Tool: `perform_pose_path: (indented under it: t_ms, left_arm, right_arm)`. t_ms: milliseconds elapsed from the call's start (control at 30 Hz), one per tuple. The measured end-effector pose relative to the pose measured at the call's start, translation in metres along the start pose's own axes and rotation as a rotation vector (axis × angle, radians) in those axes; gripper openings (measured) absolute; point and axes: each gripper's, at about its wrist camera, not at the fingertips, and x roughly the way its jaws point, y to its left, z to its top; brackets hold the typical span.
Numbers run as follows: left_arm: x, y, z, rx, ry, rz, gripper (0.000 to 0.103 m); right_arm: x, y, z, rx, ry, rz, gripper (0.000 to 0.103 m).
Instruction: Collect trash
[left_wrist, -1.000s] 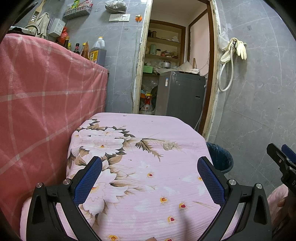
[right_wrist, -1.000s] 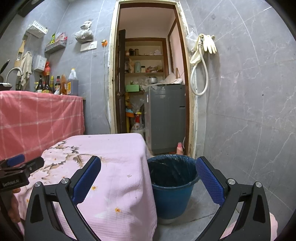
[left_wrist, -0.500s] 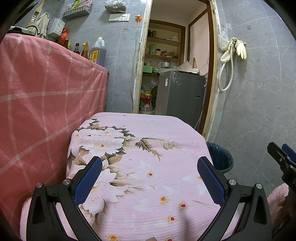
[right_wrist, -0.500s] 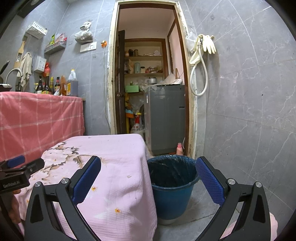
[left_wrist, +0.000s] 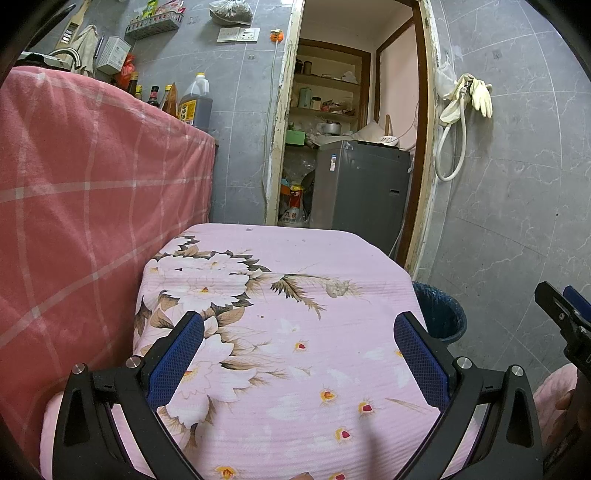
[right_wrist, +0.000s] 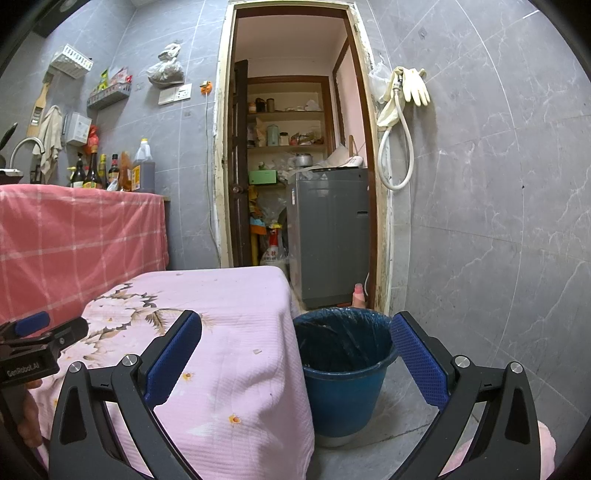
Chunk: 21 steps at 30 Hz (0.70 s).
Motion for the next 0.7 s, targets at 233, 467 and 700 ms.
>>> perform_pose_path:
  t_ms: [233, 467, 700]
  left_arm:
    - [0.0000, 0.0010, 0.0002, 0.001, 0.000, -0.001, 0.101]
    - [0.0004, 0.0026, -0.0002, 0.000, 0.001, 0.000, 0.101]
    - [0.0009, 0.0045, -0.0007, 0.001, 0.000, 0.000, 0.101]
  right_arm:
    - [-0.0003, 0.0013, -0.0003, 0.001, 0.000, -0.001, 0.103]
    - [0.0000, 0.0014, -0.0003, 0.002, 0.000, -0.001, 0.103]
    - [0.0000, 0.0019, -0.0004, 0.002, -0.001, -0.002, 0.103]
